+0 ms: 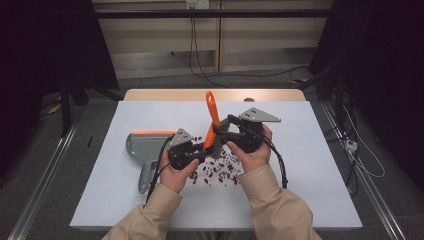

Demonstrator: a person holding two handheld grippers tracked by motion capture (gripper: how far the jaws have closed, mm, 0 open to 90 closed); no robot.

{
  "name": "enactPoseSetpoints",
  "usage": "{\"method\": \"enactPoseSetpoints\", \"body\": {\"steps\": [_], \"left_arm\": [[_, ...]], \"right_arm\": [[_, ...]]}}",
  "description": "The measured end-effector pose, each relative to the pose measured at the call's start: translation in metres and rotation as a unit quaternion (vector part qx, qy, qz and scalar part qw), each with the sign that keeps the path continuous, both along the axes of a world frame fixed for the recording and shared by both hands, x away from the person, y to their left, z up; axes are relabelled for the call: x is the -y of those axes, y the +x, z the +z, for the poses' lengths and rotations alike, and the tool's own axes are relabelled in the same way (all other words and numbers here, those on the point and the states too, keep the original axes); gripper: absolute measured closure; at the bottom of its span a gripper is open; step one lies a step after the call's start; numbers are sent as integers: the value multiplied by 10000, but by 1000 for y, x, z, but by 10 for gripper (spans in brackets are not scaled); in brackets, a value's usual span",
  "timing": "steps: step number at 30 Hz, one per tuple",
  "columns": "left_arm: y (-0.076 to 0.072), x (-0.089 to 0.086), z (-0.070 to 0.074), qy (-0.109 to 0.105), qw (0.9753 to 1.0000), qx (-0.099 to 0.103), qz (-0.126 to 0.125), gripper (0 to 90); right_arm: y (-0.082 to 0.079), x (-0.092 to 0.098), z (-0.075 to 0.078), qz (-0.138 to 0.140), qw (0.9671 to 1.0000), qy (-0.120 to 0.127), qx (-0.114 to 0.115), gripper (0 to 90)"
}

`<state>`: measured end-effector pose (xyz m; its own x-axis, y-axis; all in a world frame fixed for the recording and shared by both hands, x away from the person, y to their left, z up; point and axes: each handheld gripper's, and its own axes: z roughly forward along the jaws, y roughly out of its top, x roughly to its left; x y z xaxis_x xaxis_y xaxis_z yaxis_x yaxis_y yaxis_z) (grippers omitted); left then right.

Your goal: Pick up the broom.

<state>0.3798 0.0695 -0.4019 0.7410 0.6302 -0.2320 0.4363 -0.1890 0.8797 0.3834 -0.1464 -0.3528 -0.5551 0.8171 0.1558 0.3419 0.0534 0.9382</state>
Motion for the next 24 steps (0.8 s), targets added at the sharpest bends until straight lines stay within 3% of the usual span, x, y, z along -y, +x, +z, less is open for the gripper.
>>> {"method": "enactPoseSetpoints", "body": {"steps": [4, 12, 18, 24], "left_arm": [[0, -1, 0, -22, 10000, 11, 90, 710], [1, -1, -2, 20, 9999, 8, 114, 709], [2, -1, -3, 5, 9998, -8, 183, 709], [1, 0, -4, 22, 9995, 62, 295, 709]], "right_arm": [[-1, -6, -6, -12, 9999, 37, -130, 257], [-1, -15, -9, -53, 9999, 17, -123, 178], [1, -17, -12, -87, 9996, -9, -254, 118], [1, -22, -15, -206, 9991, -61, -368, 134]]}}
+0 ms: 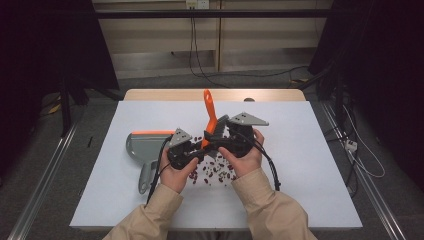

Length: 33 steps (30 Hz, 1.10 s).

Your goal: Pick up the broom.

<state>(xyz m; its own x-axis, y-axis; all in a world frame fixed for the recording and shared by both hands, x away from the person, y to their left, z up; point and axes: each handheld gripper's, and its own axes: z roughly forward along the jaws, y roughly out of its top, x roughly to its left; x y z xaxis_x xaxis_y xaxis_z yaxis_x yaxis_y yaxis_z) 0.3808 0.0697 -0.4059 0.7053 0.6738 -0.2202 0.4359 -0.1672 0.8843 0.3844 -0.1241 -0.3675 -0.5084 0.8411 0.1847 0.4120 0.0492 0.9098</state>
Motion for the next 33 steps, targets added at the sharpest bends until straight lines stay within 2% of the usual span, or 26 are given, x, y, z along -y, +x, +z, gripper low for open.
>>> {"method": "enactPoseSetpoints", "body": {"steps": [3, 4, 10, 11, 12, 13, 14, 16, 17, 19, 20, 23, 26, 29, 31, 32, 33], "left_arm": [[-1, 1, 0, 12, 10000, 38, -3, 709], [-2, 2, 0, 15, 10000, 49, -16, 708], [-8, 6, 0, 109, 9997, 220, 21, 696], [-9, 7, 0, 93, 9996, 256, 41, 682], [-10, 8, 1, 116, 9995, 282, 16, 682], [-11, 8, 3, 150, 9993, 339, -2, 667], [-12, 9, 4, 156, 9992, 376, -7, 667], [-14, 11, 5, 168, 9990, 424, 0, 652], [-15, 11, 6, 155, 9990, 430, 17, 652], [-15, 12, 7, 260, 9982, 539, 10, 651], [-16, 12, 7, 216, 9984, 528, 22, 650], [-17, 13, 10, 273, 9976, 631, 10, 650], [-19, 15, 11, 321, 9970, 705, 27, 646], [-20, 17, 10, 411, 9963, 753, 52, 612], [-19, 18, 9, 355, 9966, 737, 87, 563], [-17, 17, 9, 318, 9964, 774, 121, 563], [-15, 16, 8, 251, 9964, 797, 143, 553]], "right_arm": [[0, -4, -2, -13, 9999, 44, -108, 181], [1, -7, -3, -54, 9998, 87, -141, 223], [2, -14, -4, -234, 9993, 83, -283, 268], [2, -14, -3, -257, 9989, 194, -348, 314], [2, -14, -3, -257, 9989, 194, -348, 314], [3, -13, -2, -325, 9981, 323, -411, 370], [3, -13, -2, -325, 9981, 323, -411, 370], [3, -11, -1, -410, 9973, 418, -433, 459], [3, -11, -1, -410, 9973, 418, -433, 459], [3, -11, 0, -418, 9967, 501, -483, 469], [3, -11, 1, -427, 9967, 488, -486, 469], [4, -13, 1, -456, 9964, 490, -517, 451], [4, -15, 4, -506, 9962, 464, -542, 496], [4, -16, 6, -458, 9958, 450, -657, 572], [2, -18, 9, -457, 9956, 484, -664, 654], [2, -18, 9, -457, 9956, 484, -664, 654], [3, -16, 11, -401, 9954, 661, -570, 697]]}}
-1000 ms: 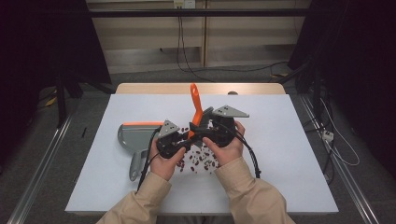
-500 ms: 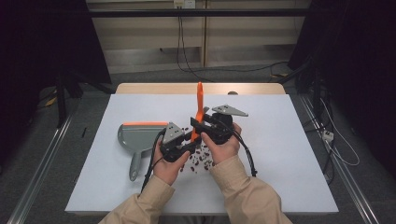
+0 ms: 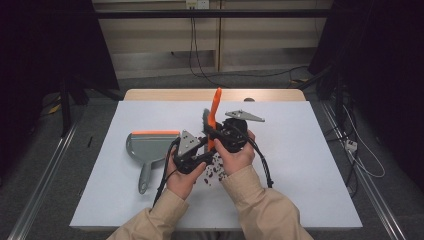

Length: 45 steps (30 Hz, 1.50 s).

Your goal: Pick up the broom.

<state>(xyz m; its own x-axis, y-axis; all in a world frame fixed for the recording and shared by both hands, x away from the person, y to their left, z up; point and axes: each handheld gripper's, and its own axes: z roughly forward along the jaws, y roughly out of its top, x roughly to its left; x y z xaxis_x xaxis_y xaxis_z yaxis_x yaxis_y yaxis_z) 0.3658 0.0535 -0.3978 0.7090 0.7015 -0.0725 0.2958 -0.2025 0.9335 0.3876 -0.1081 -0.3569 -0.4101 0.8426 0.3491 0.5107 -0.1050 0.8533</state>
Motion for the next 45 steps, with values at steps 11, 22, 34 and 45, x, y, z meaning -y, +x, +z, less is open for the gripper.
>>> {"method": "enactPoseSetpoints", "body": {"steps": [11, 22, 34, 45], "left_arm": [[6, -10, 1, -248, 9993, -133, -231, 274], [11, -32, 5, -352, 9981, -179, -479, 182], [10, -70, 9, -294, 9974, -280, -597, 65], [7, -104, 4, -226, 9975, -312, -585, 41]], "right_arm": [[6, 30, 9, -19, 9997, -103, 231, 699], [2, 68, 8, 235, 9985, -468, 158, 698], [-2, 100, 4, 338, 9973, -645, -46, 699], [-5, 114, 0, 410, 9945, -946, -161, 699]]}}
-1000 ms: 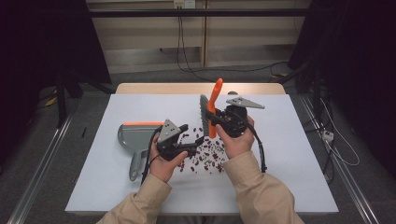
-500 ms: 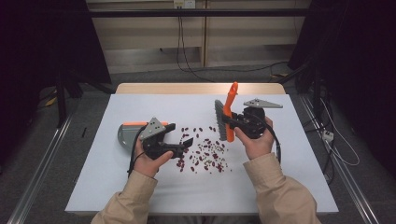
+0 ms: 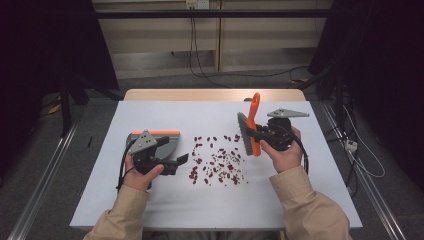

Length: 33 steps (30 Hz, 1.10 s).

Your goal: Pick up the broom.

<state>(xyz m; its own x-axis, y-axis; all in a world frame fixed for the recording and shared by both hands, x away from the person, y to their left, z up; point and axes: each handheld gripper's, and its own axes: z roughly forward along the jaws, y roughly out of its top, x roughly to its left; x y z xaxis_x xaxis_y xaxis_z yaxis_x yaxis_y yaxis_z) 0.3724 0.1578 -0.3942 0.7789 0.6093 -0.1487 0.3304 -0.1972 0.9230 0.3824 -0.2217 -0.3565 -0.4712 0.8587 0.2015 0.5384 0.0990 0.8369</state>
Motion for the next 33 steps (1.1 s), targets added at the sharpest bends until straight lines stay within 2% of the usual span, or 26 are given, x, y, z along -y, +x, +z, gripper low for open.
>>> {"method": "enactPoseSetpoints", "body": {"steps": [4, 10, 18, 29, 33], "left_arm": [[-1, -8, -3, 15, 10000, -41, 67, 40], [-3, -17, -4, 76, 10000, 2, 53, 41], [-4, -30, -5, 92, 9998, -2, 157, 42], [-5, -36, -7, 128, 9998, -3, 154, 44], [-6, -38, -8, 121, 9998, -21, 181, 45]], "right_arm": [[-1, 7, -1, -4, 10000, -6, -67, 699], [-3, 17, -6, -31, 9998, -47, -175, 699], [-6, 32, -10, -95, 9993, -170, -329, 699], [-4, 44, -19, -277, 9968, -335, -674, 698], [0, 43, -23, -324, 9963, -367, -712, 697]]}}
